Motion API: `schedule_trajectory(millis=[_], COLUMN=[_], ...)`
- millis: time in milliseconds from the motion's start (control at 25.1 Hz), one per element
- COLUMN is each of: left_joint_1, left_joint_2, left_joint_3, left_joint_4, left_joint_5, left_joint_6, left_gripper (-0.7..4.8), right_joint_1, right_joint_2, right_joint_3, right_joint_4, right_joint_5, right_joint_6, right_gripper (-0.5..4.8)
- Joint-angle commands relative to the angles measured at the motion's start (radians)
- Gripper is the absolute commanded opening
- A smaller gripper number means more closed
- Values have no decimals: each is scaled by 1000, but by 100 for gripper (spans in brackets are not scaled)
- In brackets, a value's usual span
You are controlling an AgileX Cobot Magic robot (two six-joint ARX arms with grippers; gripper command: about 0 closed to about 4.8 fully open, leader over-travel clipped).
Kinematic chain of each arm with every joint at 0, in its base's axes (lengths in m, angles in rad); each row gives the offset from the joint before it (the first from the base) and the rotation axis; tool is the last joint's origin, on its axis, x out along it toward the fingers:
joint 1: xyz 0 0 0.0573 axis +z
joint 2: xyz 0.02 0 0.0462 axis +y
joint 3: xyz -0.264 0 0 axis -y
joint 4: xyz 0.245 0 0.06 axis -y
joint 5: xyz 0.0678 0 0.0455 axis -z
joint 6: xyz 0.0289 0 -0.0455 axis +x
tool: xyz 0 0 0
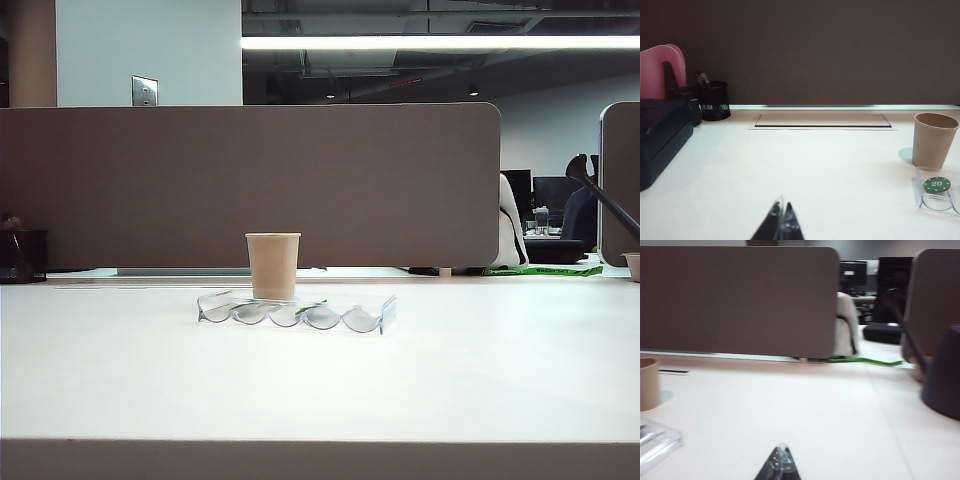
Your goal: Pick up the chip with the greater value and put it into the paper cup.
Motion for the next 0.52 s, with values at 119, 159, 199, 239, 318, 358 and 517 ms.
schedule_trajectory(millis=[119, 159, 199, 239, 318, 358, 517], left_joint_1=[0, 0, 0, 0, 0, 0, 0], left_joint_2=[1, 1, 1, 1, 1, 1, 1], left_joint_3=[3, 3, 3, 3, 3, 3, 3], left_joint_4=[16, 15, 15, 15, 15, 15, 15], left_joint_5=[-1, -1, -2, -1, -1, -1, 0], left_joint_6=[-4, -4, -4, -4, -4, -4, -4], left_gripper=[-5, -5, -5, -5, -5, -5, -5], right_joint_1=[86, 99, 110, 116, 114, 111, 91], right_joint_2=[-1, -1, -1, -1, -1, -1, -1], right_joint_3=[-2, -2, -2, -2, -2, -2, -2], right_joint_4=[16, 17, 18, 17, 16, 16, 6], right_joint_5=[65, 96, 123, 146, 156, 158, 156], right_joint_6=[-19, -28, -31, -31, -31, -31, -31], right_gripper=[-1, -1, -1, -1, -1, -1, -1])
